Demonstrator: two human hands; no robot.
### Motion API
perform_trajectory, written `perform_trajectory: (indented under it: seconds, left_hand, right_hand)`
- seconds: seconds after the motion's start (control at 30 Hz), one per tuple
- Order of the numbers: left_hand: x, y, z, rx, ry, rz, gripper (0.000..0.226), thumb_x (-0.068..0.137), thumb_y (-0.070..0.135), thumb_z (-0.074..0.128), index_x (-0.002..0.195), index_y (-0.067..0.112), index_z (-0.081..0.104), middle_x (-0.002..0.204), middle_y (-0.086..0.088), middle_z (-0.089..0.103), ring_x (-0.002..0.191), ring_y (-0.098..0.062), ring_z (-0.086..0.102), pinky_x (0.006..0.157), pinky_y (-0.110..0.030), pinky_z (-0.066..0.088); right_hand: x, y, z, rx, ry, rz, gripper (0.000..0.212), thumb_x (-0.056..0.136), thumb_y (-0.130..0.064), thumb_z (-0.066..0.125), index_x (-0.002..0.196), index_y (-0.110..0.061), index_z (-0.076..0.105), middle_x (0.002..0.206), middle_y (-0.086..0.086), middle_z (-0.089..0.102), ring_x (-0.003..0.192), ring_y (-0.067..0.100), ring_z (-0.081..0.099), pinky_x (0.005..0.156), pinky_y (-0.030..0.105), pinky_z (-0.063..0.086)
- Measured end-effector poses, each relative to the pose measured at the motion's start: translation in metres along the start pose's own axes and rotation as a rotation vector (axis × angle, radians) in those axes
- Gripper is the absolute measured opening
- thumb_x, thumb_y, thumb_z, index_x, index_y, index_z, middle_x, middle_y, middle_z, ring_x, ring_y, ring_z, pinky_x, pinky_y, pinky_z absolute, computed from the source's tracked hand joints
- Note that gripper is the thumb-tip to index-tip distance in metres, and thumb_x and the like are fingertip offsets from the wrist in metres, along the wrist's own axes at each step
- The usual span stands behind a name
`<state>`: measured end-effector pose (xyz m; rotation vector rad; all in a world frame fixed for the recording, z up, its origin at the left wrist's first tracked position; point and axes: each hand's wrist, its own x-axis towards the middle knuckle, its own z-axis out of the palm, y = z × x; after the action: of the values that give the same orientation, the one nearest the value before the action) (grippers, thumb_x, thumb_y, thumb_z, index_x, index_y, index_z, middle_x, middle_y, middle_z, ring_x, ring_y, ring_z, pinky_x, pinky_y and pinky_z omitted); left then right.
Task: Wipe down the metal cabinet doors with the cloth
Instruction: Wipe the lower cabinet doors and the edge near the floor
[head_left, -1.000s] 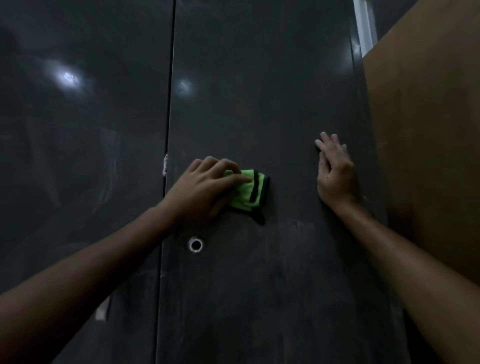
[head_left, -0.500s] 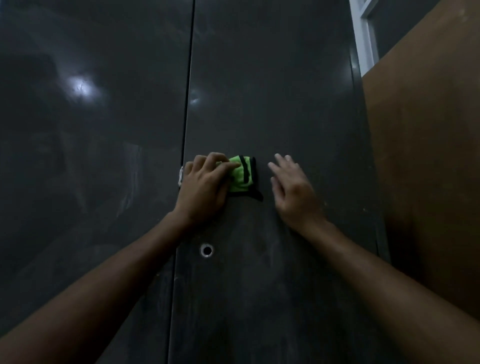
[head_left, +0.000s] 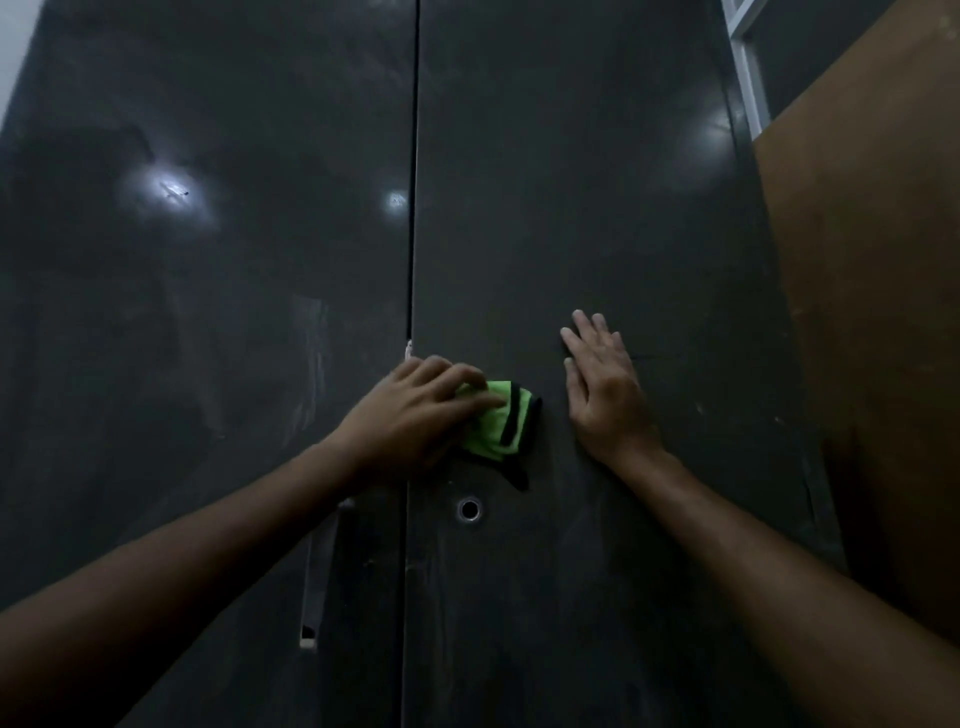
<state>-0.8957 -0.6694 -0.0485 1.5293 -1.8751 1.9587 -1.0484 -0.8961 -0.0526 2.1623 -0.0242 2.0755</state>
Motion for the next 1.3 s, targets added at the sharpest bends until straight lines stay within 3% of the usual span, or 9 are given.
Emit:
perform_trajectory:
  seconds: [0.07,0.17,0.37,0.57,0.77,0.93,1.13,1.23,1.3]
  left_hand:
    - [-0.003,-0.018,-0.005,0.037,0.088,-0.144,0.044,0.099,0.033,0.050,0.137,0.020,0.066,0.133,-0.010,0.062,0.113,-0.034,0.057,0.090,-0.046,0.046]
    - [-0.002,-0.024,-0.007,-0.019,0.316,-0.614,0.034,0.101,0.024,0.059,0.134,0.016,0.067,0.130,-0.012,0.060,0.112,-0.039,0.054,0.089,-0.048,0.042]
    - [-0.032,-0.009,-0.003,-0.012,0.076,-0.125,0.046,0.100,0.037,0.049,0.142,0.023,0.064,0.137,-0.008,0.060,0.114,-0.029,0.051,0.090,-0.042,0.043]
    - [-0.042,-0.043,-0.019,-0.037,0.243,-0.564,0.038,0.099,0.032,0.056,0.136,0.024,0.065,0.130,-0.007,0.057,0.114,-0.032,0.049,0.087,-0.039,0.035]
    - [-0.072,-0.052,-0.026,0.033,0.089,-0.277,0.045,0.102,0.039,0.050,0.142,0.022,0.061,0.138,-0.011,0.057,0.111,-0.032,0.052,0.086,-0.044,0.046]
    - [-0.071,-0.077,-0.034,0.036,0.303,-0.808,0.043,0.095,0.033,0.057,0.135,0.016,0.064,0.133,-0.014,0.056,0.111,-0.041,0.052,0.090,-0.048,0.042]
    - [-0.062,-0.082,-0.033,0.079,0.128,-0.313,0.043,0.103,0.039,0.049,0.139,0.020,0.064,0.134,-0.010,0.059,0.108,-0.034,0.053,0.085,-0.046,0.044]
    - [-0.039,-0.113,-0.043,0.107,0.298,-0.704,0.034,0.099,0.029,0.059,0.129,0.015,0.067,0.129,-0.016,0.059,0.106,-0.043,0.054,0.087,-0.047,0.042]
    - [-0.023,-0.110,-0.045,0.046,0.308,-0.772,0.033,0.097,0.025,0.063,0.128,0.014,0.067,0.130,-0.016,0.057,0.108,-0.041,0.054,0.088,-0.046,0.043]
  right_hand:
    - [0.000,-0.001,0.001,-0.002,0.014,0.003,0.043,0.103,-0.005,0.052,0.146,-0.001,0.052,0.160,0.016,0.039,0.153,0.031,0.027,0.127,0.046,0.019]
    - [-0.001,-0.001,0.002,-0.008,0.026,0.014,0.042,0.104,-0.006,0.051,0.146,-0.002,0.052,0.160,0.015,0.039,0.154,0.030,0.027,0.127,0.046,0.019]
    - [-0.001,-0.003,-0.001,-0.021,0.016,0.003,0.041,0.103,-0.004,0.052,0.144,0.000,0.053,0.159,0.018,0.040,0.153,0.034,0.029,0.126,0.051,0.022]
    - [-0.022,-0.033,-0.002,-0.027,0.030,-0.111,0.036,0.099,-0.006,0.061,0.134,0.002,0.063,0.149,0.022,0.052,0.143,0.041,0.044,0.119,0.055,0.035]
    - [-0.038,-0.081,0.015,0.072,-0.046,-0.244,0.034,0.099,-0.007,0.062,0.132,0.001,0.065,0.149,0.020,0.053,0.144,0.037,0.044,0.118,0.054,0.036]
    - [-0.051,-0.106,0.031,0.102,-0.130,-0.245,0.038,0.100,-0.014,0.061,0.136,-0.001,0.063,0.153,0.018,0.049,0.148,0.034,0.039,0.121,0.052,0.032]
    - [-0.063,-0.109,0.052,0.097,-0.114,-0.219,0.043,0.102,-0.021,0.057,0.142,-0.005,0.057,0.161,0.013,0.040,0.155,0.027,0.024,0.126,0.050,0.023]
    - [-0.063,-0.107,0.059,0.087,-0.083,-0.230,0.043,0.103,-0.023,0.054,0.142,-0.006,0.058,0.161,0.012,0.040,0.156,0.026,0.024,0.125,0.050,0.024]
    - [-0.064,-0.105,0.061,0.085,-0.078,-0.238,0.043,0.103,-0.024,0.053,0.142,-0.007,0.058,0.161,0.011,0.039,0.156,0.025,0.023,0.125,0.050,0.024]
